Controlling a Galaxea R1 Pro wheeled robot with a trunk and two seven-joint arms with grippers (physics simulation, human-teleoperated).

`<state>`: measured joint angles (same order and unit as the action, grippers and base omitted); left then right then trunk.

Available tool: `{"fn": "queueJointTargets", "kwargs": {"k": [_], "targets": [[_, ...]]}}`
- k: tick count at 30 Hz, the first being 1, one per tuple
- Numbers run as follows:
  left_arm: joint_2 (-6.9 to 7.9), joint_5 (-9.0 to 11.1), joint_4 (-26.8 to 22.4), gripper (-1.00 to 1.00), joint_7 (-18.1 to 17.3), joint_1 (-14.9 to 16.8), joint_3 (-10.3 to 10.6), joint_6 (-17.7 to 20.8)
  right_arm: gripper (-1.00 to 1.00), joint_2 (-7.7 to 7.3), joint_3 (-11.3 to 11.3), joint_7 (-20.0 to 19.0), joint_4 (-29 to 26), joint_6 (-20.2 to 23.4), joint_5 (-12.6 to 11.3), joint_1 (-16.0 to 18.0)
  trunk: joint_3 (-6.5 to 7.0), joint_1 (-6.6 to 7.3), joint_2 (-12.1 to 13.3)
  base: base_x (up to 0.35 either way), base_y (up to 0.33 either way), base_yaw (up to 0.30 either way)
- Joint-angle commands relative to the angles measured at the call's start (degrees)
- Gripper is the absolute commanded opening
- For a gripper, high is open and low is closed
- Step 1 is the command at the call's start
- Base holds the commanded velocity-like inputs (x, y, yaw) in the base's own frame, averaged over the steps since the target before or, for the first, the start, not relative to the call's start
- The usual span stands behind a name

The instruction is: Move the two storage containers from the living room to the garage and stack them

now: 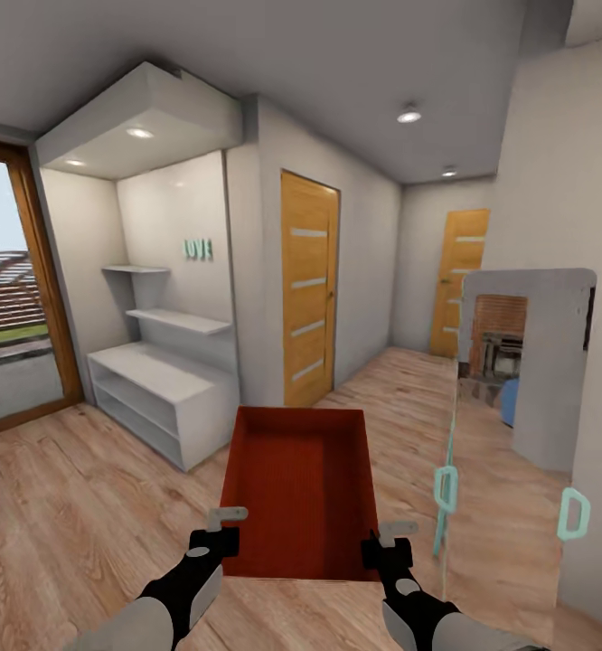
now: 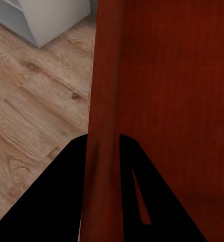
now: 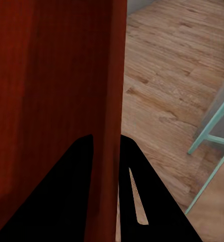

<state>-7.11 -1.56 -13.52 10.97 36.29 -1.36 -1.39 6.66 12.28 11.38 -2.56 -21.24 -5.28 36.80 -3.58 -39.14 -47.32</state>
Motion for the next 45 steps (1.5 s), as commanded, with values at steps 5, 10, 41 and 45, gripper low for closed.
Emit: {"fn": "queueJointTargets", "kwargs": {"k": [5,10,41,45], "targets": [[-0.01,-0.11,0.23,-1.00,3.44,0.01,-1.01,-0.11,-1.00,0.01,-1.82,0.93,-0.07,-1.44,-0.96,0.11,-0.09,-0.04,-0.07,0.322,0.168,-0.100],[-0.01,-0.11,0.24,-1.00,3.44,0.01,-1.01,-0.10,-1.00,0.02,-1.82,0.93,-0.07,-1.44,-0.96,0.12,-0.09,-0.04,-0.07,0.322,0.170,-0.011],[-0.01,-0.11,0.25,-1.00,3.44,0.01,-1.01,-0.10,-1.00,0.02,-1.82,0.93,-0.07,-1.44,-0.96,0.12,-0.09,-0.04,-0.07,0.320,0.176,-0.071],[-0.01,-0.11,0.25,-1.00,3.44,0.01,-1.01,-0.10,-1.00,0.02,-1.82,0.93,-0.07,-1.44,-0.96,0.12,-0.09,-0.04,-0.07,0.319,0.178,-0.251]]}}
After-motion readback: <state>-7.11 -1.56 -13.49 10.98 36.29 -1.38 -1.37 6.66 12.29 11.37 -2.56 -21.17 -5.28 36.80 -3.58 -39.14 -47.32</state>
